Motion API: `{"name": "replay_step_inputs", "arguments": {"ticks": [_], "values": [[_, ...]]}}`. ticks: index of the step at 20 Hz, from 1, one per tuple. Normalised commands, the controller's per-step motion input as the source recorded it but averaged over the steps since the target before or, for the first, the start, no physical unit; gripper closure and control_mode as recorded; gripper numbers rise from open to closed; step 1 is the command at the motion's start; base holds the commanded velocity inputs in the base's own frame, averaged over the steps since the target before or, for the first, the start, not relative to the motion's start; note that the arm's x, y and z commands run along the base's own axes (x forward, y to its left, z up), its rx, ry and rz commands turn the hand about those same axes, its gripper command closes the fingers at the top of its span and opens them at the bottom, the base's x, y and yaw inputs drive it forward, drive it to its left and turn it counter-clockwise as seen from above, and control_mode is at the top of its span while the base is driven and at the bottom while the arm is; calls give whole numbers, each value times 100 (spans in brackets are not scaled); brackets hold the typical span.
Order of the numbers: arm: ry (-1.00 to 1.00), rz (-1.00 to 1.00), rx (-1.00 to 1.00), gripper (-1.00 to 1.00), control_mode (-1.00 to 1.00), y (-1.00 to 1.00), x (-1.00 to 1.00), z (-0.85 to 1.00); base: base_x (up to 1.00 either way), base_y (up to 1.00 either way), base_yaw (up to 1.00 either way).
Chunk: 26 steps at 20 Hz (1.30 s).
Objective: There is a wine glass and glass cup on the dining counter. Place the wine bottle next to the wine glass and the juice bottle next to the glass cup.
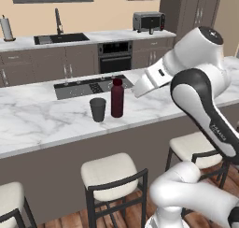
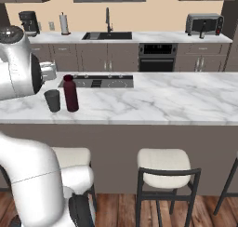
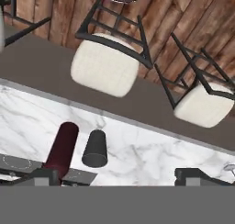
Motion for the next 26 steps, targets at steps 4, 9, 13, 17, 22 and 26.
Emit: {"name": "replay_step_inputs", "arguments": {"ticks": [4, 9, 13, 17, 22, 26], "values": [[35, 0, -22, -100, -100, -80, -56, -24, 0, 0, 0], [28, 0, -18, -100, -100, -56, -9, -41, 0, 0, 0], [3, 0, -17, -100, -100, -48, 9, -35, 0, 0, 0], [-1, 0, -23, -100, -100, -54, 5, -34, 0, 0, 0], [-4, -1, -15, -100, -100, -45, -11, -24, 0, 0, 0], [-5, 0, -4, -100, -100, -12, -6, 0, 0, 0, 0]]}}
